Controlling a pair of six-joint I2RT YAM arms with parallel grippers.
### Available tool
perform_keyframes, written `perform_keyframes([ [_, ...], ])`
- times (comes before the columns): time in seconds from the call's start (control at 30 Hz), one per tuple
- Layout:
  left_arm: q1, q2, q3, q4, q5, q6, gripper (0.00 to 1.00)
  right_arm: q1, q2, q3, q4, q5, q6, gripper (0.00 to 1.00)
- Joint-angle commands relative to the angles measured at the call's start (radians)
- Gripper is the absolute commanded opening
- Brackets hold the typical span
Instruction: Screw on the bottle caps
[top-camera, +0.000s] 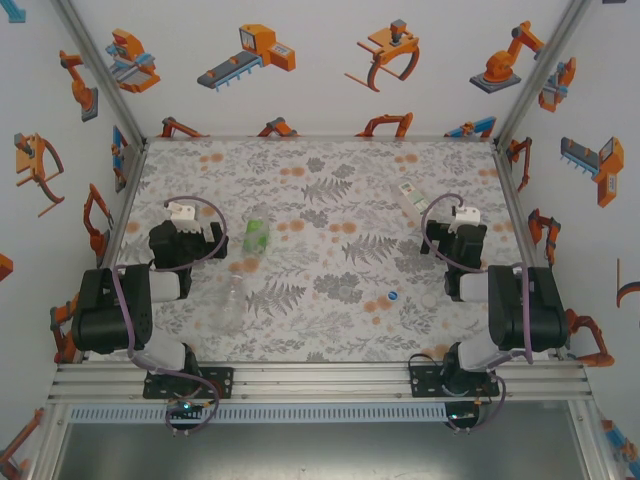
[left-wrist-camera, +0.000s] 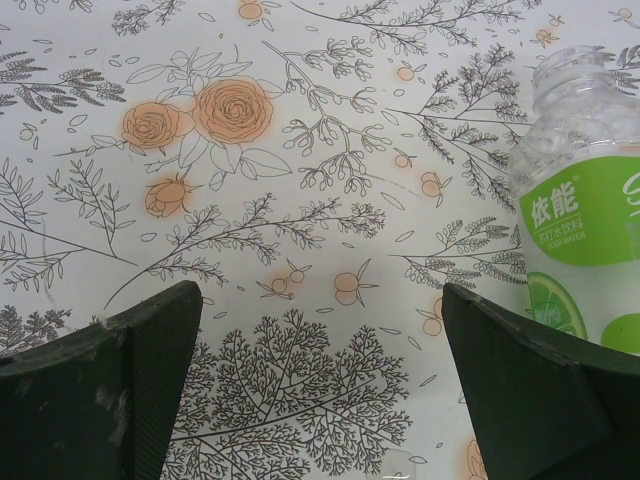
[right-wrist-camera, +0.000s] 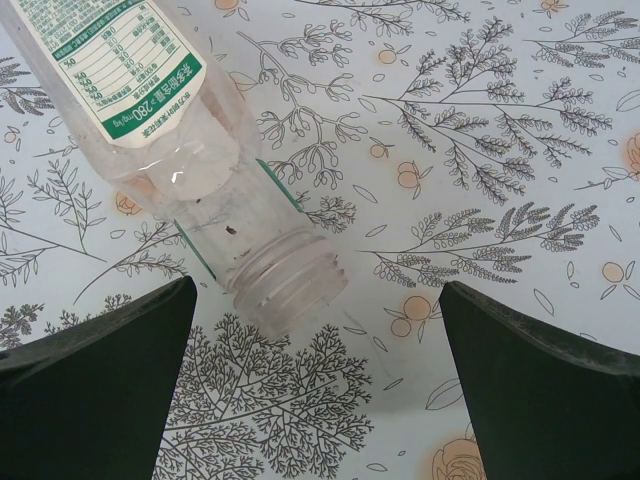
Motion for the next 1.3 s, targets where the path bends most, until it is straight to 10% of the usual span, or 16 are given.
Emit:
perform_keyframes([
  [0.0,0.002,-0.006,-0.004,0.032,0.017,0.004,0.97,-0.004,0.007,0.030,0.009,-0.008,-0.014,0.99],
  [0.97,0.007,-0.002,-0.002,0.042,-0.026,-0.018,0.97,-0.004,-0.009,0.028,0.003,-0.026,-0.023,0.98],
  [1.27,-0.038,-0.199,0.103,-0.351,-0.242,-0.037,0.97,-0.004,-0.221,0.166,-0.427,0.044,-0.019,0.99],
])
